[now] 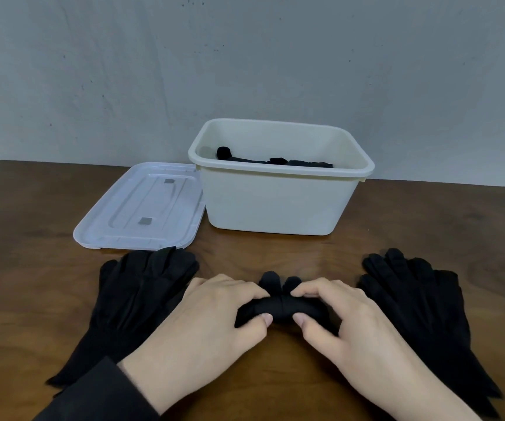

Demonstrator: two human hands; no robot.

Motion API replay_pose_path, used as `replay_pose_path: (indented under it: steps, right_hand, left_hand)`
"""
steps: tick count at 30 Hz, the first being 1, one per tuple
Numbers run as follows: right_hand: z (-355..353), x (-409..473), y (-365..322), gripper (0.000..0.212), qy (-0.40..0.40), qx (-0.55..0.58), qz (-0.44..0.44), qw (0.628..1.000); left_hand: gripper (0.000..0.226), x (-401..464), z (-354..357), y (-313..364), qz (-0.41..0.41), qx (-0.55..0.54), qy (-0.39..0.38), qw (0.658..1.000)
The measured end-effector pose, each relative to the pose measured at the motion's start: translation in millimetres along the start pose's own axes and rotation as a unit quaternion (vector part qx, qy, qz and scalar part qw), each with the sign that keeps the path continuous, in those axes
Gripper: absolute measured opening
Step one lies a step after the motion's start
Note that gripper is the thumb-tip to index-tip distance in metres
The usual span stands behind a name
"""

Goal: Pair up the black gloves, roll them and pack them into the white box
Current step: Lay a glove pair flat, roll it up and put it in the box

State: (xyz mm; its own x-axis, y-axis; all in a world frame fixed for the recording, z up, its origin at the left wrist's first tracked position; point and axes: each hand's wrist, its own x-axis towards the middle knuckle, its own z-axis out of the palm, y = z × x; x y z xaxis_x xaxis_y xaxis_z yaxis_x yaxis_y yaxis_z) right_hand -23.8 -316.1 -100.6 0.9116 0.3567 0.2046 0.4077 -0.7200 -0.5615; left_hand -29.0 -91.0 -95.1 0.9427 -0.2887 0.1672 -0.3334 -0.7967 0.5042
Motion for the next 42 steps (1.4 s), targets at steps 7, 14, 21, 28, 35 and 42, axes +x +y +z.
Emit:
replay_pose_path:
  steps: [7, 14, 21, 28, 35, 42]
  right_hand:
    - [5.3, 7.2, -4.7, 0.026, 0.034, 0.030, 0.076, 0.996]
    - [20.7, 9.8, 0.0, 0.024, 0.124, -0.191, -0.117, 0.967]
    - [30.7, 8.7, 6.3, 0.053, 0.053, -0.208, -0.100, 0.971]
    - [25.0, 13.2, -2.8, 0.061, 0.070, -0.178, -0.088, 0.978]
    - [-56.8, 20.9, -24.5, 0.043, 0.195, -0.143, -0.082, 0.967]
    - [-132.4, 119.2, -61.9, 0.019, 0.189, -0.139, -0.020, 0.972]
  left_hand:
    - [0.017, 5.8, 0.9, 0.7, -0.091, -0.055, 0.028, 0.994]
    - [0.027, 11.5, 7.7, -1.4, -0.014, 0.036, 0.073, 0.997]
    - [0.057, 8.5, 11.1, -7.0, 0.075, 0.138, -0.004, 0.988]
    - [0.042, 15.2, 16.6, -7.6, 0.070, 0.085, 0.025, 0.994]
    - [0.039, 16.6, -1.6, -9.6, -0.047, -0.081, 0.154, 0.984]
    - [0.017, 26.0, -0.5, -17.3, -0.194, -0.242, 0.169, 0.936]
